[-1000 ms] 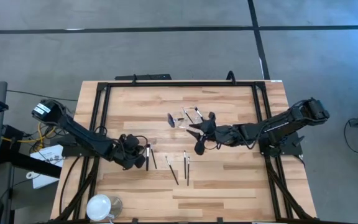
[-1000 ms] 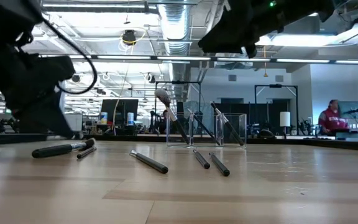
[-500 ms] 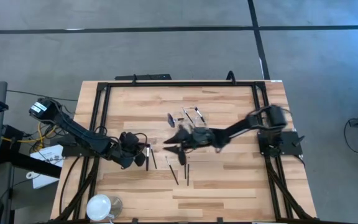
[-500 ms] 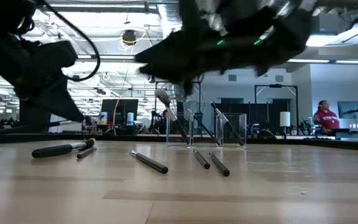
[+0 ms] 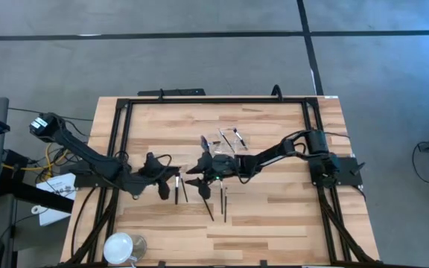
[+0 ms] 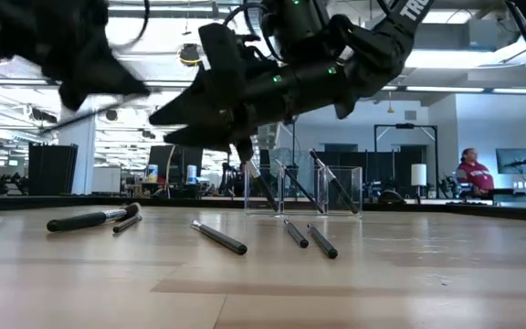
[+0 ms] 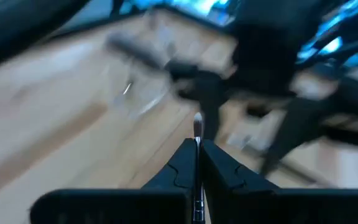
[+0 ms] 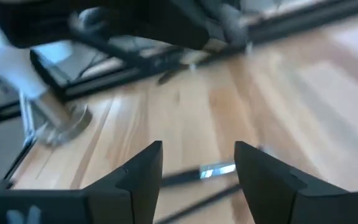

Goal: Put items in baskets/containers
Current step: Put the eyeshadow brush into the left section of the transparent organizer

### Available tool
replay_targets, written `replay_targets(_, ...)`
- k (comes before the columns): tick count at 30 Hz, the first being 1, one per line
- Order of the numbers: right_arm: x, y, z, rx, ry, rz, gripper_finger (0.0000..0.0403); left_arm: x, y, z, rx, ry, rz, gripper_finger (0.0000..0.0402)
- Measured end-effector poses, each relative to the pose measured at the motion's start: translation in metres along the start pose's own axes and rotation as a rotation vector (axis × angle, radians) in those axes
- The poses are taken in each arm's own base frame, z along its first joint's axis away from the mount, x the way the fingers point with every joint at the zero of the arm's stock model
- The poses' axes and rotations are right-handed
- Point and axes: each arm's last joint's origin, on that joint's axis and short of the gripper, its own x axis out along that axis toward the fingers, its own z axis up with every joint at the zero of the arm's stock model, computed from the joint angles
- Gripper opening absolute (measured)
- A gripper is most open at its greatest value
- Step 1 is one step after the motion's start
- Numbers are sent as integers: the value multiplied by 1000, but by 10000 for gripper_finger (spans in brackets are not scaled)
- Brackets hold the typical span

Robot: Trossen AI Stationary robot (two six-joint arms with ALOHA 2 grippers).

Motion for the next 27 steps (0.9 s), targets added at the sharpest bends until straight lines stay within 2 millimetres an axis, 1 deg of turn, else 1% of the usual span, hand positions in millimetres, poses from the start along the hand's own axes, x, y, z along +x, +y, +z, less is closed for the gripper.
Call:
replay_targets(4,-1,5,11,-28,-123,9,174,-10,-10,20,7,-125,-103,11)
replay_targets(8,-3,17,21,-37,-243,87,162,-13,-16,29,26,-196,-153,11)
replay_targets(11,-4,24,23,-45,-272,136,159,-11,-17,29,46,-210,-154,11)
replay_targets(15,-6,30,26,-47,-312,154,162,-9,-20,29,40,-223,-158,11)
replay_targets(23,-6,23,29,-38,-333,116,168,-9,-27,35,51,-274,-268,11)
replay_targets(27,-7,24,31,-40,-355,134,165,-9,-27,35,61,-276,-274,11)
